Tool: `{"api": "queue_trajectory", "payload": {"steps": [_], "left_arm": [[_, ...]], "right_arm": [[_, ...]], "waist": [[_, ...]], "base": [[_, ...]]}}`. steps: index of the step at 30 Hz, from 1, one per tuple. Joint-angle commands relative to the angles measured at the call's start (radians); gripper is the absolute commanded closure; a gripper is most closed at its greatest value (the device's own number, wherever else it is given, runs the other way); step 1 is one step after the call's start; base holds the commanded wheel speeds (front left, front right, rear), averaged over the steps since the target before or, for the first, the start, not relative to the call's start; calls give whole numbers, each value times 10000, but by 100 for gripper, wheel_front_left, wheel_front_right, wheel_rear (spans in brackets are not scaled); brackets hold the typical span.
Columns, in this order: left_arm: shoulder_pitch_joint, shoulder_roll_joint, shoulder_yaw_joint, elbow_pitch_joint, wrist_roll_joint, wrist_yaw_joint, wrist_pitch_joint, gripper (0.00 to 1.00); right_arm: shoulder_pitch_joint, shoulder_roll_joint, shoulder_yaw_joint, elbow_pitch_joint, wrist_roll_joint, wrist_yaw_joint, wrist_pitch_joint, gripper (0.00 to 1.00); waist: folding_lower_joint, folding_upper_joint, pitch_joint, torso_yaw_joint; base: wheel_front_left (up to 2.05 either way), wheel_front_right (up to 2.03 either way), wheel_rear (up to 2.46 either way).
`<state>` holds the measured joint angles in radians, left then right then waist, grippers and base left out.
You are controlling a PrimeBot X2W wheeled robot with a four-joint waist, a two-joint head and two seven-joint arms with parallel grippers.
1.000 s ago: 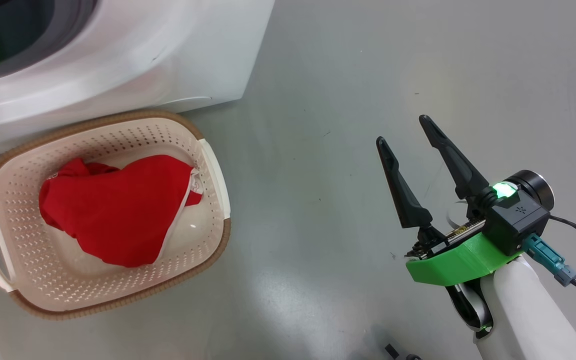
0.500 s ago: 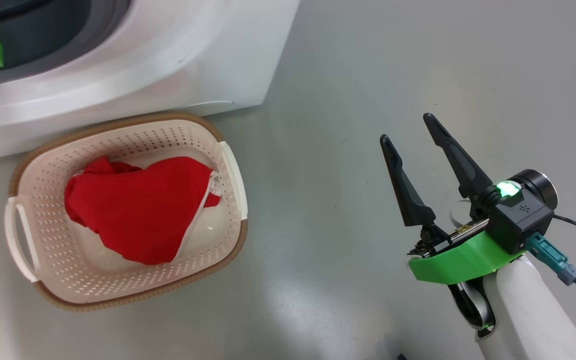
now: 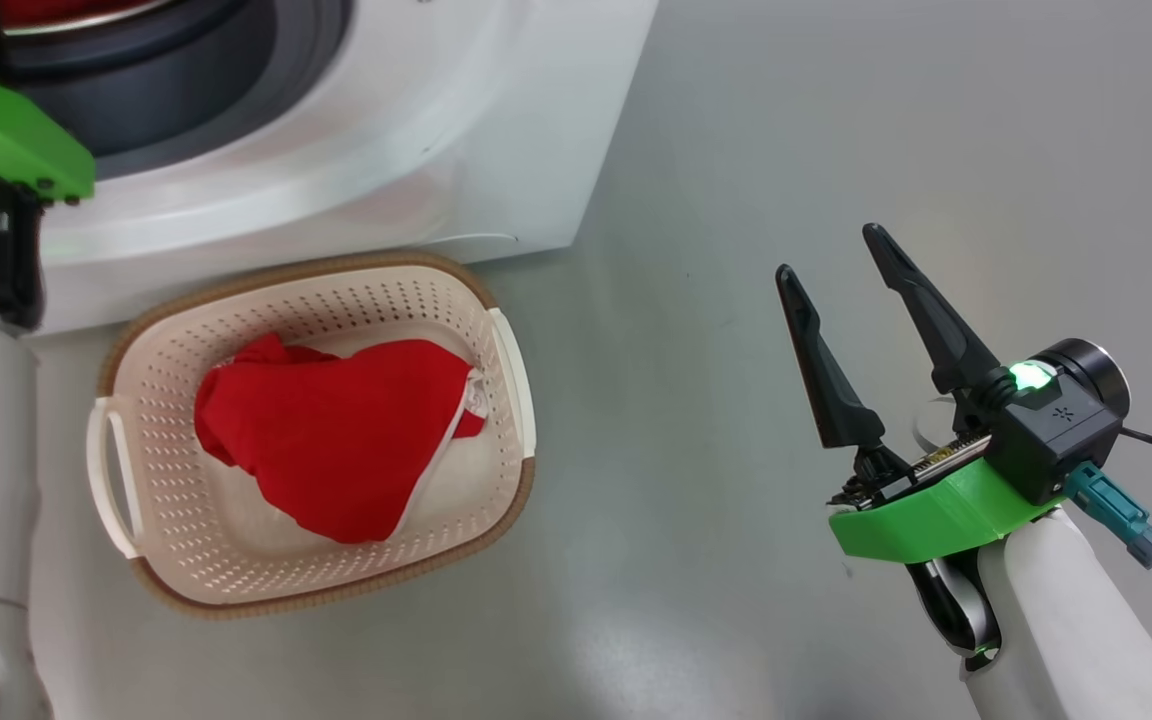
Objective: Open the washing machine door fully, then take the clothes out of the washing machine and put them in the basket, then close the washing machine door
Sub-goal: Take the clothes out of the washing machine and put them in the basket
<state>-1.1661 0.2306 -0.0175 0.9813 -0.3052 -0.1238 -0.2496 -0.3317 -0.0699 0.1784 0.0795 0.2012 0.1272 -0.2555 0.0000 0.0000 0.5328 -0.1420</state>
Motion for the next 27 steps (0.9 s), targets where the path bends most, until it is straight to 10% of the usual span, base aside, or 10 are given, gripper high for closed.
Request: {"api": "queue_trajectory", "payload": {"steps": [1,27], "left_arm": [[464,372,207,-800,-3,-22,-117,100],[5571,-713,772,-6385,243,451,-121,100]], "right_arm": [[171,-37,158,-201,1,35,-63,0],[1114,16,-204,-36,-24,35,-63,0]], "waist": [[0,0,-206,140],[0,0,-2238,917]], "base": [[0,0,0],[0,0,0]]}}
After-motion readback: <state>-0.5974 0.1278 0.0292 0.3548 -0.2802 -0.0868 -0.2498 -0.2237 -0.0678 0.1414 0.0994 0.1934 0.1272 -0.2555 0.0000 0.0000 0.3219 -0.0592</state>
